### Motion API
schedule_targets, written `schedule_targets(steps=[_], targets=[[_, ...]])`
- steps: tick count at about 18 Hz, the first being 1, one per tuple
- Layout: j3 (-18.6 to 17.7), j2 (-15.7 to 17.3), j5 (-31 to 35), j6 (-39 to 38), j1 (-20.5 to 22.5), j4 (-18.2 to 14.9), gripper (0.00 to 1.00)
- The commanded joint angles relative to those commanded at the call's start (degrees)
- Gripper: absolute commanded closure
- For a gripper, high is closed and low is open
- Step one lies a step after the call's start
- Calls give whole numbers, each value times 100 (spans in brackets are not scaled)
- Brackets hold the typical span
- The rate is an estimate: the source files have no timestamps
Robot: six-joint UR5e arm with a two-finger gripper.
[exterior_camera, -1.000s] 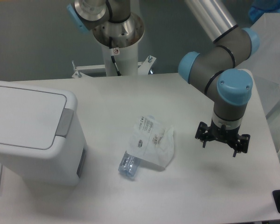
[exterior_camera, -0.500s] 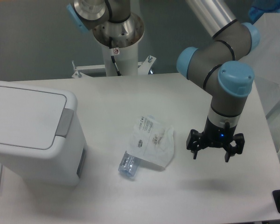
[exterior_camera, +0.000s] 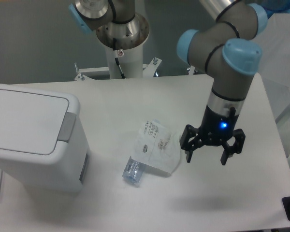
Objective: Open the trash can
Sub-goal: 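Move the open gripper over the plastic bag toward the trash can lid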
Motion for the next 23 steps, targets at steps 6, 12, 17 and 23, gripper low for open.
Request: schedule_targets(steps=[6, 12, 17, 23], targets=[[18, 396, -97, -852, -571, -9, 0], [-544, 932, -106, -1407, -1292, 0, 0], [-826, 1283, -264, -1433, -1442, -9, 0], [-1019, 1267, -229, -1407, -1530, 70, 0]])
